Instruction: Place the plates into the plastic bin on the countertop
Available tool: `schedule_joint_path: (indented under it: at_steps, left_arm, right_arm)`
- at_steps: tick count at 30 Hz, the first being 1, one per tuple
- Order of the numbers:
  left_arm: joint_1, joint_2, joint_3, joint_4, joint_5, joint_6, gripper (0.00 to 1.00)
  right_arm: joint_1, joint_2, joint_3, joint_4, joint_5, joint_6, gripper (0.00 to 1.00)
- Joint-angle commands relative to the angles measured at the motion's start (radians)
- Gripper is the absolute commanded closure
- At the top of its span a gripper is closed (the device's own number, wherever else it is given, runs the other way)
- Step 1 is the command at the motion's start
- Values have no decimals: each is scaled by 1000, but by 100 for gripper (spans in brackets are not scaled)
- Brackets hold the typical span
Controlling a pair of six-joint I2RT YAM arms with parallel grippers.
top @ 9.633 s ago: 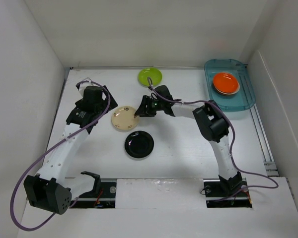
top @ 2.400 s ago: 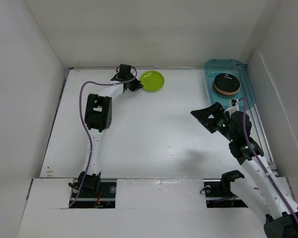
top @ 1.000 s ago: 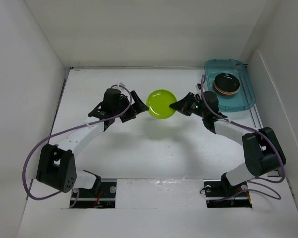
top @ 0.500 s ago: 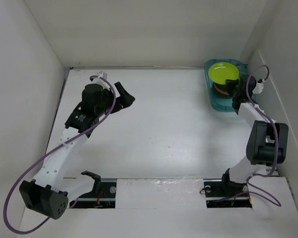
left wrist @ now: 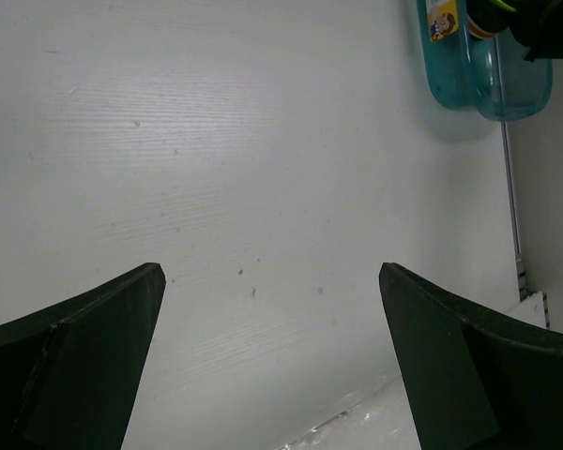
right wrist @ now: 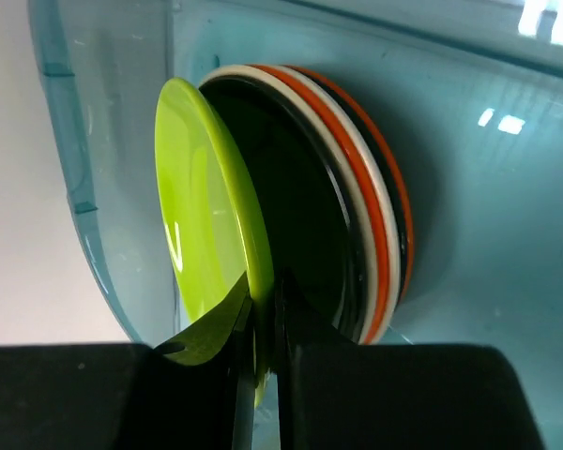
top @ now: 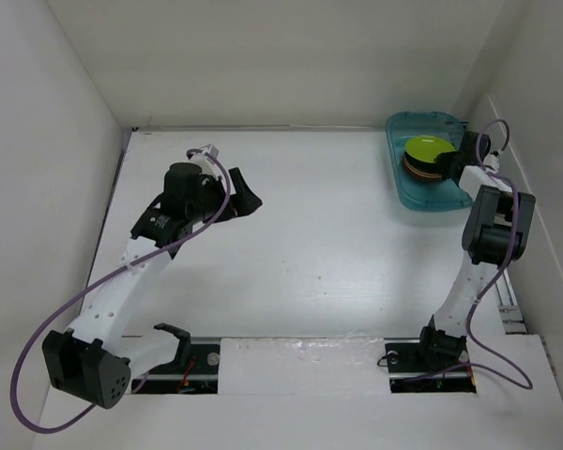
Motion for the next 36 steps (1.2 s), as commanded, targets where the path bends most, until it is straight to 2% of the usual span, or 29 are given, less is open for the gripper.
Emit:
schedule_joint_path:
  at_steps: [1,3,5,9,11,18,23,26,28,30,32,33,36]
  left_arm:
    - [2,-18,-15,27,25,26,0]
    - [2,-18,-15,27,25,26,0]
    - [2,-18,-25,27,25,26,0]
    - [2,-27,-35,47,43,26,0]
    - [2,-27,-35,47,56,26,0]
    - [2,-27,-46,56,74,26,0]
    - [2,-36,-55,56,74,26,0]
    - [2,-45,-55,56,74,26,0]
    - [2,-45,-55,56,74,26,0]
    - [2,-45,-55,35,37,26,0]
    - [2,-45,-31,16,-50,26,0]
    - [2,-58,-31,16,-82,26,0]
    - [2,-67,7,-34,-222,16,0]
  right_arm:
    - [2,-37,6,4,-13,8,95]
    - [2,-46,6,4,-13,-3,79]
    - [2,-84,-25,4,-13,-3,47]
    - [23,-216,-114,60,34,-3,35]
    - [23,-244,-124,60,44,-3,31]
    - [14,-285,-115,7,51,-33,30]
    - [-7,-215,-42,-83,18,-52,30]
    - [2,-238,-29,-105,18,-61,31]
    - [31,-280,-60,-85,4,-108,31]
    - [89,-349,-83,-85,-5,-177,26]
    - [176,-405,-111,-107,13,-242,17]
    - [209,-461,-120,-127,31,-294,8]
    - [333,-558,-169,-222,137,-380,6]
